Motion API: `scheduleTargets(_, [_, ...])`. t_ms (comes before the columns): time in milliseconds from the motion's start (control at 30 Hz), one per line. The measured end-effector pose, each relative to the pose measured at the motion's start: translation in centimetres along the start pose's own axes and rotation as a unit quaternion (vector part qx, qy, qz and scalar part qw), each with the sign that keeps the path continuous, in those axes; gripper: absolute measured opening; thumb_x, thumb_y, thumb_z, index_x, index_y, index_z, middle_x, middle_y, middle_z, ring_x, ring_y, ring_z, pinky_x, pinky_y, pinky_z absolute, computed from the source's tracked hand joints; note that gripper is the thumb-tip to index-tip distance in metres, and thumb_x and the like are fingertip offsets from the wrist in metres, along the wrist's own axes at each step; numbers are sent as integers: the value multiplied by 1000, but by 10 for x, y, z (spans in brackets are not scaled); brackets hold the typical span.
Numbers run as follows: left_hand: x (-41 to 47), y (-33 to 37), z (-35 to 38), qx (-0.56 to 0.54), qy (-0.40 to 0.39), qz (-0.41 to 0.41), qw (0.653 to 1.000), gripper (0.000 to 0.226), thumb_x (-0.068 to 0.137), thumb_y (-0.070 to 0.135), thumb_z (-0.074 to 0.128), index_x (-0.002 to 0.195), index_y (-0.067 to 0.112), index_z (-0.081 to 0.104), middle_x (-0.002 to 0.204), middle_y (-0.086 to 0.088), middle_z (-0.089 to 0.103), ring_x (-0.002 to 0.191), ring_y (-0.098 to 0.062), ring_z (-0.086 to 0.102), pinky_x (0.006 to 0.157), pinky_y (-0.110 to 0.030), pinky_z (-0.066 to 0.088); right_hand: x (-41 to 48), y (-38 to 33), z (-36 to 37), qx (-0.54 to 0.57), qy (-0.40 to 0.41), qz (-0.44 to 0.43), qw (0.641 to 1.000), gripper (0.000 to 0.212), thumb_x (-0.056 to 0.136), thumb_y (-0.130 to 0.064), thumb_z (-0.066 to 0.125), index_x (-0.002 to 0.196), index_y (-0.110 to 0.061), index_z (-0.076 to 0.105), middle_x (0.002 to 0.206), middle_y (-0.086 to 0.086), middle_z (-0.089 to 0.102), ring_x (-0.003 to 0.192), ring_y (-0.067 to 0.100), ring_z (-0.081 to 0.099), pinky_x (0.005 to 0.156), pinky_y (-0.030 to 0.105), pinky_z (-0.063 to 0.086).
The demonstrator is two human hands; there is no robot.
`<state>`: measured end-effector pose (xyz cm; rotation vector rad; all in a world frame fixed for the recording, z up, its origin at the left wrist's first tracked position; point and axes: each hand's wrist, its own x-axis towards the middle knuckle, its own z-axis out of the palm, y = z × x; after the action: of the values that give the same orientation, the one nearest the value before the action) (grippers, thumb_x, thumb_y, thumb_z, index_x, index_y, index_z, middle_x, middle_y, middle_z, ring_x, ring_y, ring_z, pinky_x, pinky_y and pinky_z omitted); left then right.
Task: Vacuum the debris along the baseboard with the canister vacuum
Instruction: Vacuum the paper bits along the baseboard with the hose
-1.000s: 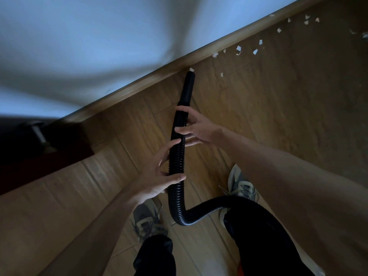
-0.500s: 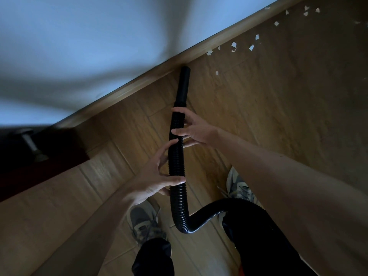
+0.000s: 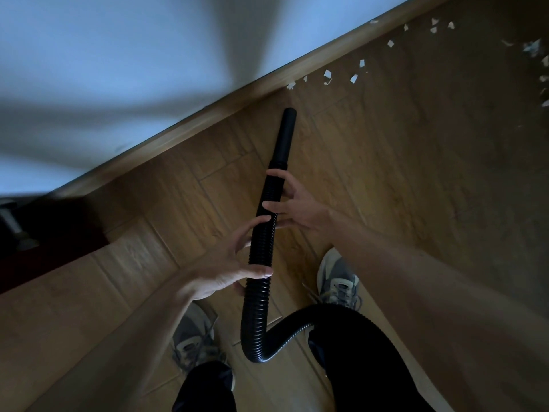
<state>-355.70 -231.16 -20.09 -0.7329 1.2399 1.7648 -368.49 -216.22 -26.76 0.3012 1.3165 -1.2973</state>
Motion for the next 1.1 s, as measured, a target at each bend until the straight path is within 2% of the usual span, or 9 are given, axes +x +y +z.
scheduleTargets(167, [7, 1, 2, 20, 3, -13, 1000, 86, 77, 3, 80, 135, 54, 43, 130, 10, 61, 127, -6, 49, 112, -46, 37, -1, 5, -5, -3, 11, -16, 1000, 64, 88, 3, 67, 136, -31, 43, 133, 9, 45, 111, 31, 62, 72, 42, 61])
scheduleTargets(300, [11, 1, 0, 24, 1, -15, 1000, 86, 76, 5, 81, 135, 55, 43, 131, 8, 60, 130, -6, 46, 113, -43, 35, 5, 4, -6, -1, 12, -24, 1000, 63, 87, 4, 68, 134, -32, 45, 134, 10, 43, 115, 32, 58, 73, 45, 61])
scheduleTargets(500, [16, 5, -2, 13, 11, 5, 1000, 86, 74, 6, 82, 134, 56, 44, 134, 12, 57, 131, -5, 45, 111, -40, 35, 13, -8, -7, -15, 11, -37, 999, 63, 87, 5, 67, 134, -31, 45, 133, 11, 44, 115, 30, 57, 69, 40, 61])
scheduleTargets(567, [18, 5, -2, 7, 19, 18, 1000, 87, 72, 9, 83, 134, 56, 44, 130, 9, 59, 124, -6, 51, 106, -38, 41, 15, -14, -8, -28, 13, -38, 999, 63, 87, 5, 67, 134, -31, 44, 133, 10, 44, 114, 28, 57, 69, 40, 61])
scheduleTargets(633, [20, 5, -1, -5, 25, 33, 999, 87, 71, 10, 83, 135, 54, 44, 126, 6, 60, 114, -8, 57, 91, -33, 52, 17, -21, -8, -41, 12, -38, 998, 64, 87, 5, 67, 135, -30, 44, 134, 10, 43, 111, 26, 58, 65, 37, 61])
scheduleTargets(767, [24, 11, 2, -24, 36, 49, 998, 85, 75, 4, 81, 135, 53, 45, 130, 13, 59, 121, -11, 54, 71, -27, 57, 22, -33, -9, -57, 10, -34, 998, 64, 87, 4, 68, 134, -32, 44, 130, 7, 45, 107, 22, 58, 66, 38, 61])
scheduleTargets(900, [28, 15, 2, -23, 40, 52, 998, 87, 73, 6, 82, 135, 54, 44, 131, 9, 60, 125, -10, 54, 90, -34, 54, 24, -39, -13, -64, 13, -31, 997, 62, 87, 4, 68, 131, -34, 45, 130, 8, 46, 113, 27, 57, 75, 48, 61])
scheduleTargets(967, [31, 18, 2, -22, 39, 52, 998, 87, 72, 8, 83, 135, 54, 44, 130, 8, 61, 123, -13, 56, 92, -34, 52, 24, -43, -16, -66, 18, -27, 997, 63, 87, 4, 67, 133, -32, 45, 132, 9, 46, 116, 28, 56, 78, 51, 60])
scheduleTargets(1100, [37, 21, 5, -21, 32, 45, 998, 90, 67, 16, 88, 135, 56, 44, 134, 6, 58, 126, -18, 51, 103, -47, 46, 22, -46, -23, -71, 9, -22, 997, 65, 88, 5, 66, 137, -31, 44, 134, 11, 45, 117, 30, 56, 78, 48, 61])
